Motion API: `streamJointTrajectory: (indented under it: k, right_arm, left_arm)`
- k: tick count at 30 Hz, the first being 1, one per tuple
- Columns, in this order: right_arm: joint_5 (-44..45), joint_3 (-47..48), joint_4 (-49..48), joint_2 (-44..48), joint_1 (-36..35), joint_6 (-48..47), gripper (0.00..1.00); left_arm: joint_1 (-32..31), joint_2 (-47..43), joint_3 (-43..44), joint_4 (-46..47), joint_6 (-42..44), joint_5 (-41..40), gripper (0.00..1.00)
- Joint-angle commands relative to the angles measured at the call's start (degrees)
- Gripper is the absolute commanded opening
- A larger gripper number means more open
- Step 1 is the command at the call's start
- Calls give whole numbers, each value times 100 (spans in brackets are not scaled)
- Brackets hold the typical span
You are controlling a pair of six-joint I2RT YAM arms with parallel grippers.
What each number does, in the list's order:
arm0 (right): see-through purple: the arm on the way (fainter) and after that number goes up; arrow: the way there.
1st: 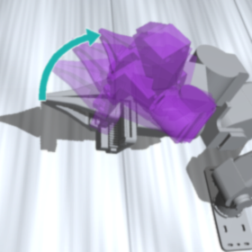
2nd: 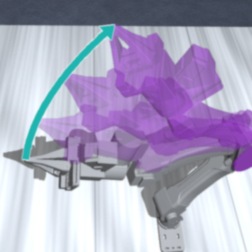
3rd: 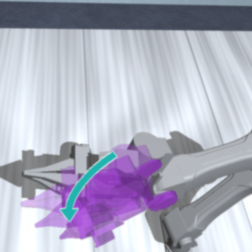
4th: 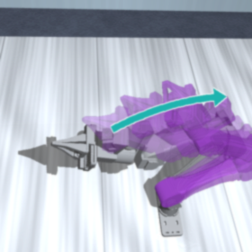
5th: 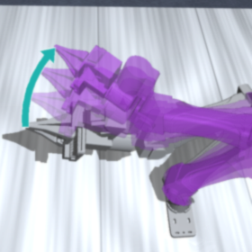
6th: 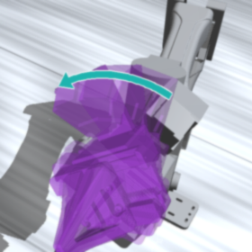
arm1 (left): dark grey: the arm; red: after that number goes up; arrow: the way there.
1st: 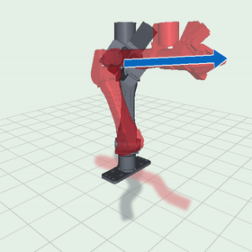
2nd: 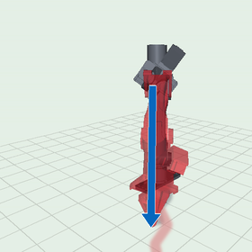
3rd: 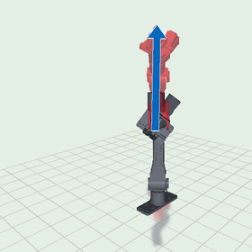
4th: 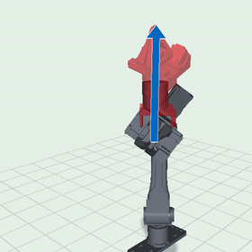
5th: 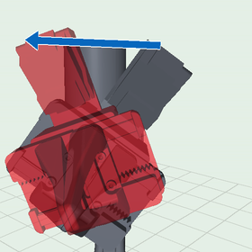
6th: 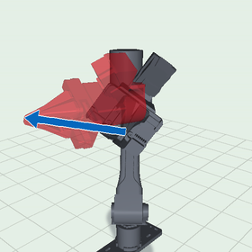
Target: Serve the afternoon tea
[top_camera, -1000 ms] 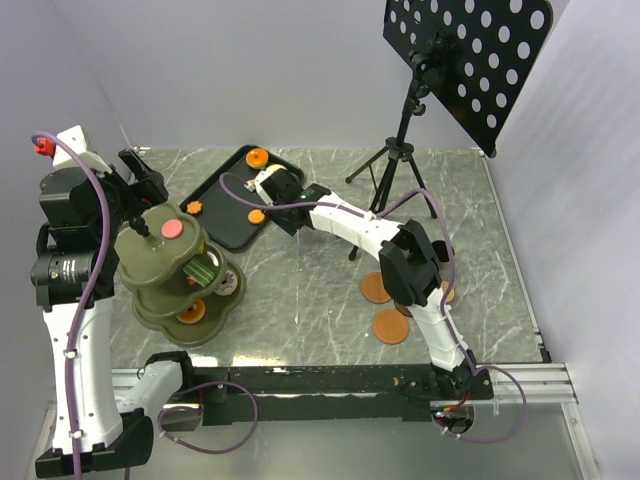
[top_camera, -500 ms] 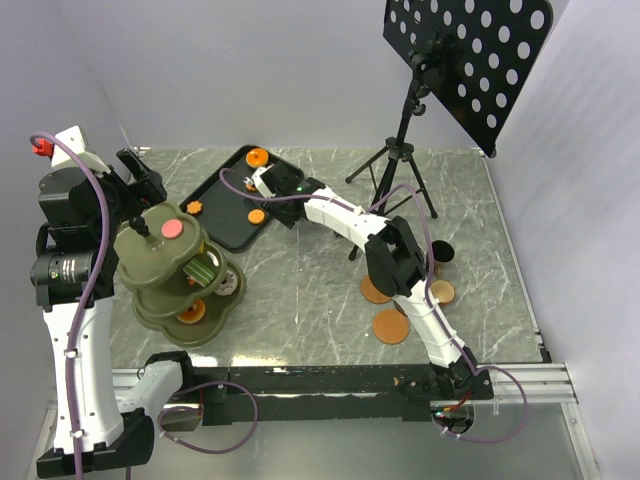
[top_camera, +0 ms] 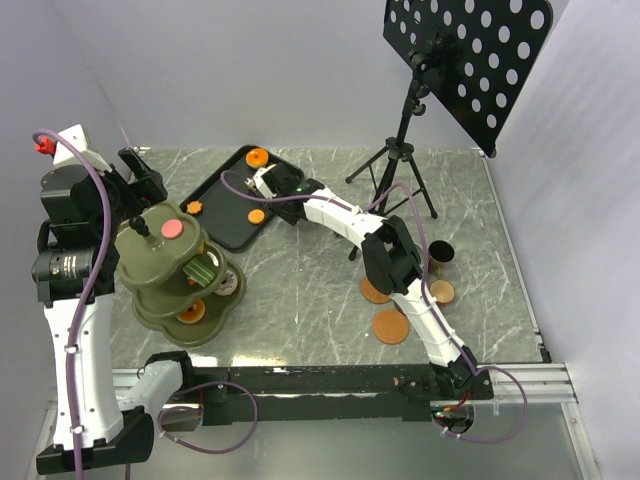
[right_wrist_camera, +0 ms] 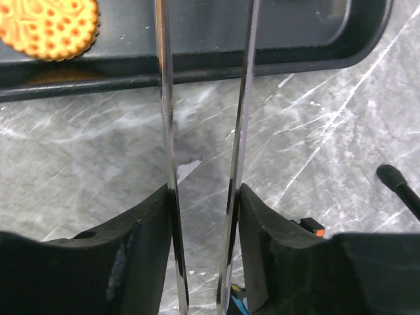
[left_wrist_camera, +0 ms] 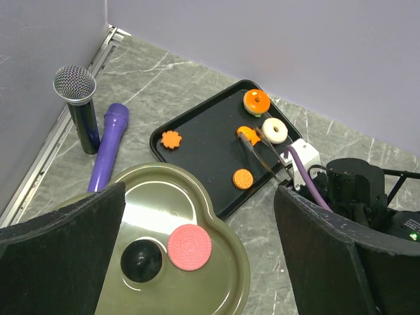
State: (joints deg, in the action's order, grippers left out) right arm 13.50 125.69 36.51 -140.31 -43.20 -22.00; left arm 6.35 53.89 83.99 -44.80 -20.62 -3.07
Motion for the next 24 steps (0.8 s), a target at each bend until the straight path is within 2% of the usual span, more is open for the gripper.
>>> streamJointTrajectory:
  k: [1, 10, 24]
  right_arm:
    - [329, 272, -223, -137, 22, -102, 43]
    - [470, 123, -302, 231, -30, -76, 26]
    - [171, -1414, -1049, 1945, -215, 371, 20]
  left_arm:
    - [33, -27, 136, 234, 67, -62, 100]
    - [24, -80, 153, 226, 58, -106, 100]
    - [77, -28, 320, 234, -38, -185, 100]
